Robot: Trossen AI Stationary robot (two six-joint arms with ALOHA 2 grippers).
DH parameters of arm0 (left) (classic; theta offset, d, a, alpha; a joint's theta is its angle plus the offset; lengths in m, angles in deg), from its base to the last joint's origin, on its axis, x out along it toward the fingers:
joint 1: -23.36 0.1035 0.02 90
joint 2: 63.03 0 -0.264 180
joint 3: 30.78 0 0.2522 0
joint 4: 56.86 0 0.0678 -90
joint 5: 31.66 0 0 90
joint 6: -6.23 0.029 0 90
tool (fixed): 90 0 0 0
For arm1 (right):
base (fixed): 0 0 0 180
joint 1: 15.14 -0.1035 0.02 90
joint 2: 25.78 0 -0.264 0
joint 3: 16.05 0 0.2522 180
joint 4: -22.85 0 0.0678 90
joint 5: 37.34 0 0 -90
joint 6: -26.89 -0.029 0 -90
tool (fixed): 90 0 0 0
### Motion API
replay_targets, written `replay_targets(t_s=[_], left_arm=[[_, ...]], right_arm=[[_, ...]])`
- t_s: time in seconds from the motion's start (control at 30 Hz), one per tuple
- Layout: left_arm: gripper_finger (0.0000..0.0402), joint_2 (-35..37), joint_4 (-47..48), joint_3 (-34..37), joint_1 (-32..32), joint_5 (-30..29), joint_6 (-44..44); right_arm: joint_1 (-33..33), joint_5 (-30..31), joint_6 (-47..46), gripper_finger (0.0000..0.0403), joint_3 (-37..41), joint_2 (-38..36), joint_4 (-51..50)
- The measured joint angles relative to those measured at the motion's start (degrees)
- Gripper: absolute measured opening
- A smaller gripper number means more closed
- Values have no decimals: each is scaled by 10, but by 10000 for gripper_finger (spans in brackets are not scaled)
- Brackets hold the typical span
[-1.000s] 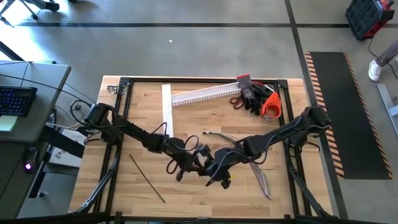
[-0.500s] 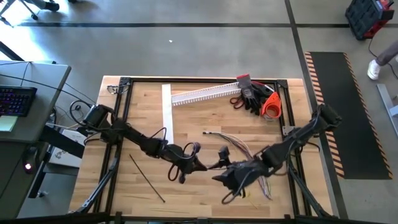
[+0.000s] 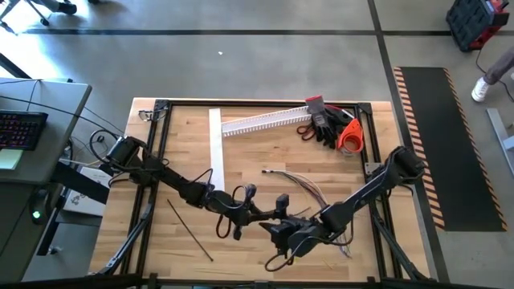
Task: Ziptie cables
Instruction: Wrap the cable wires with the black zip tie
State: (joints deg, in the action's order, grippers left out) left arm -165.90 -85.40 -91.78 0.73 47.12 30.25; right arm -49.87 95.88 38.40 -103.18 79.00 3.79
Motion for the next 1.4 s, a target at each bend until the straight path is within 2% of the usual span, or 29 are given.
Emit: replay_targets(t_s=[0.4, 0.53, 0.73, 0.87, 0.97, 1.03, 1.2, 1.4], left_arm=[[0, 0, -10, 0, 0, -3, -55], [0, 0, -12, 0, -1, -3, -60], [0, 0, -14, 0, -1, -3, -70], [0, 0, -14, 0, -1, -13, -70], [3, 0, -15, 0, -2, -21, -70], [13, 1, -10, 0, -3, -19, -70], [60, 15, 18, 0, -4, -11, -70], [111, 16, 15, 0, -3, 68, -60]], right_arm=[[25, -8, 24, 107, 0, 3, 17], [28, -8, 25, 81, 0, 3, 25], [28, -8, 14, 11, 0, 3, 26], [28, -3, 9, 5, 0, 3, 25], [12, 25, 5, 2, 0, 1, 24], [-4, 46, 5, 1, 0, -3, 24], [-48, 57, -25, 0, 0, -14, 22], [-101, 132, -48, 0, 0, -14, 17]])
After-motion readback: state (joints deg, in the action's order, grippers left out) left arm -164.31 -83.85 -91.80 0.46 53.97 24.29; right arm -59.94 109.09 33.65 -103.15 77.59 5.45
